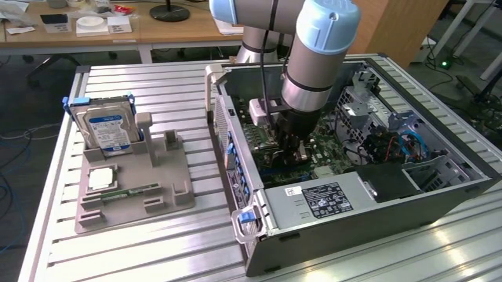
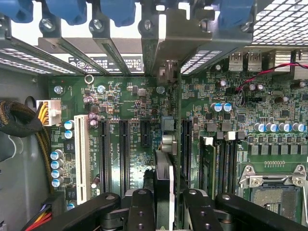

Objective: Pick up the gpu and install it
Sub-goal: 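Insert the gpu into the slot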

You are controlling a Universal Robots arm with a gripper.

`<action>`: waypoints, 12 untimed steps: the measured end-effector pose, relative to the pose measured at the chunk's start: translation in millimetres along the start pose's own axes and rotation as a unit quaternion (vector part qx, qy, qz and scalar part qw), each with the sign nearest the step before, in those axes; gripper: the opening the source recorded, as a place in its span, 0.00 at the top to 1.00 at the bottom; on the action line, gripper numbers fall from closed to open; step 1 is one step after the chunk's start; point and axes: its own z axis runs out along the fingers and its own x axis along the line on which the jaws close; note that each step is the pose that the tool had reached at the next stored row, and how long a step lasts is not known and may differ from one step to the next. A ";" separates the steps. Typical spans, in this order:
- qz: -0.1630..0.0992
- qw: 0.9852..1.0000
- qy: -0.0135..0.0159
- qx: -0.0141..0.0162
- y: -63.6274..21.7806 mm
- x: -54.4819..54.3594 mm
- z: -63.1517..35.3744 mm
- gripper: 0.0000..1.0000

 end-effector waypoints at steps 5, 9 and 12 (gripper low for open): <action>0.000 1.000 0.000 0.000 0.0 0.0 0.0 0.73; 0.000 1.000 0.000 0.000 0.0 0.1 1.4 0.73; 0.000 1.000 0.000 0.000 0.1 0.1 2.0 0.73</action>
